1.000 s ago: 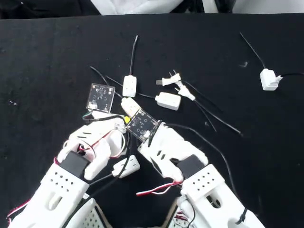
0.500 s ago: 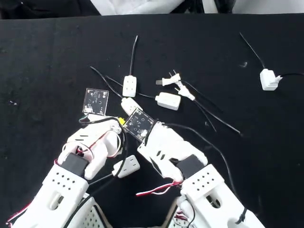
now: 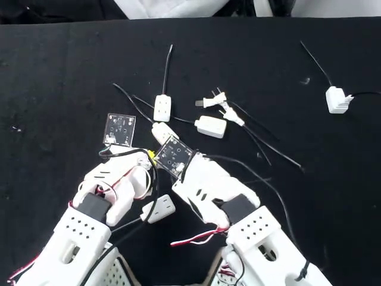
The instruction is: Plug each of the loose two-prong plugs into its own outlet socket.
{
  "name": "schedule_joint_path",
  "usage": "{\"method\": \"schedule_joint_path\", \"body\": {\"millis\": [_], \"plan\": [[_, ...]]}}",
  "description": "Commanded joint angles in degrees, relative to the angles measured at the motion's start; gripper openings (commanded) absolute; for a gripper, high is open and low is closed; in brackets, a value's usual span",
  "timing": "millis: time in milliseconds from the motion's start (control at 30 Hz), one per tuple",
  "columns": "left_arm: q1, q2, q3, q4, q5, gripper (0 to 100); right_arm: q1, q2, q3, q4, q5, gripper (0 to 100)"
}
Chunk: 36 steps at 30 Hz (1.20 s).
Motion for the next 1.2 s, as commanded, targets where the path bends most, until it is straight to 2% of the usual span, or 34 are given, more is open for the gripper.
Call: {"method": "schedule_joint_path", "body": {"millis": [0,567,1167], "plan": [[0.0,-0.6,0.0,-0.4,-0.2,3,-0.2,-1.4,-0.6,-1.5,-0.4,1.1],[0.0,-0.6,1.6,-0.5,-0.2,3,-0.2,-1.4,-1.0,-1.5,-0.5,1.1],[0.1,-0.6,1.6,-0.5,-0.2,3,-0.4,-1.4,-3.7,-1.1,-4.0,1.1]]}}
